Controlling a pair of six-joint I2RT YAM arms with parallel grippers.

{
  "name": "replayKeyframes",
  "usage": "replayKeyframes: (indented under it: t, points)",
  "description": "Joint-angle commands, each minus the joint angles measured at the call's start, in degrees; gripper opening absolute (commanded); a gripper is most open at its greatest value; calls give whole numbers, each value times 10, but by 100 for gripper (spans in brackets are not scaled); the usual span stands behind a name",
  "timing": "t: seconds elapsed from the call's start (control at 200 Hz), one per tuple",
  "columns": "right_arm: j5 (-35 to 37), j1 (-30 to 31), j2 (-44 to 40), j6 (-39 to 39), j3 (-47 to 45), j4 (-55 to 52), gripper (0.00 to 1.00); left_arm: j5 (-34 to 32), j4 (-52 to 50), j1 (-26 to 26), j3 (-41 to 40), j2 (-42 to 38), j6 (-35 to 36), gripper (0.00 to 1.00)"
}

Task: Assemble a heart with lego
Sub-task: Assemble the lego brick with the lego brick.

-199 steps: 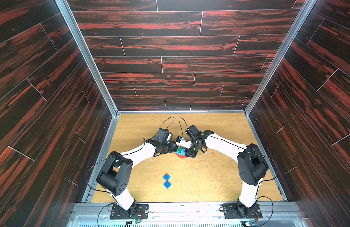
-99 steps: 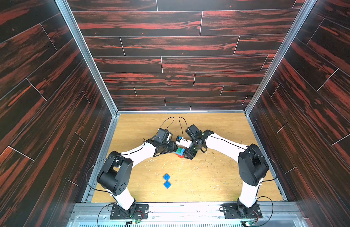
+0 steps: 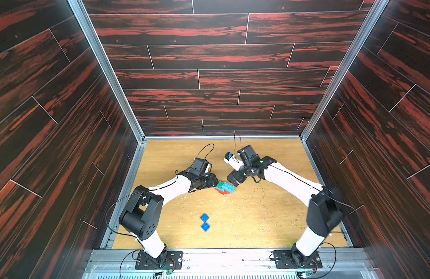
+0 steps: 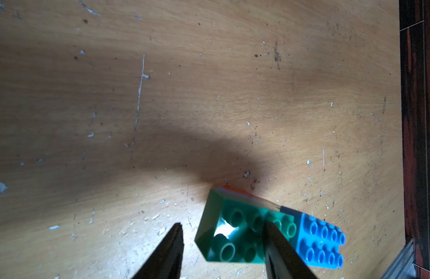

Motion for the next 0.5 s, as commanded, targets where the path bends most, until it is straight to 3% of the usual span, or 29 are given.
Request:
replayKeyframes:
  t: [0.0, 0.496]
  points:
    - [8, 3, 20, 26, 10, -13, 98, -1, -17, 3, 4, 8, 6, 56]
    - [9, 32, 53, -3, 22, -20, 98, -6, -21, 3, 6, 10, 10, 56]
